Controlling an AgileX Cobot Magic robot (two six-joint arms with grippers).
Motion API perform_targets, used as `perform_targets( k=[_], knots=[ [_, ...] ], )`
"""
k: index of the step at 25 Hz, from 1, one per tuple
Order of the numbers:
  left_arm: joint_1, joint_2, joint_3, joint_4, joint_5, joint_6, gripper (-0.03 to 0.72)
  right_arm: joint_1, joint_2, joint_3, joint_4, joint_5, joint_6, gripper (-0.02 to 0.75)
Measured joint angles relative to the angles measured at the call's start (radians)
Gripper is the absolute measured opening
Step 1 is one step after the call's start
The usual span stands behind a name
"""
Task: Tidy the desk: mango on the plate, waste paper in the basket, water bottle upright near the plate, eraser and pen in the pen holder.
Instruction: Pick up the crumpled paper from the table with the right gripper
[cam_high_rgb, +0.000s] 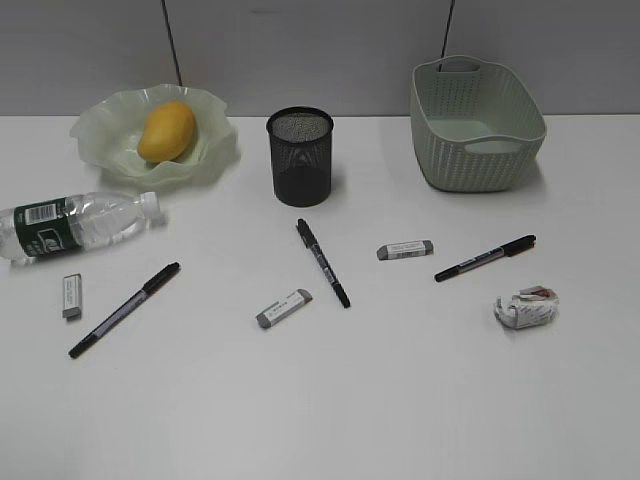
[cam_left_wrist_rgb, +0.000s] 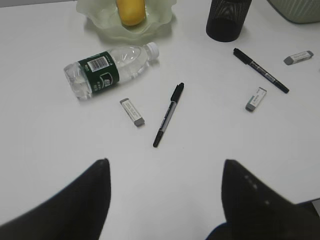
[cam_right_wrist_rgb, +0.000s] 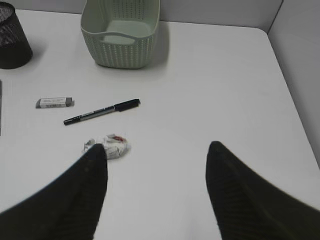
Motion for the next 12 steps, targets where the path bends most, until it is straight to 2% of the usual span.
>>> perform_targets(
  k=[4,12],
  knots=[
    [0.0,0.0,0.0,0.0,0.0,0.0,0.521,0.0,0.217,-0.001,0.04,-0.143,0.0,0.496],
    [0.0,0.0,0.0,0.0,0.0,0.0,0.52,0.0,0.625,-0.006,0.249,-0.209,0.0,0.496]
  ],
)
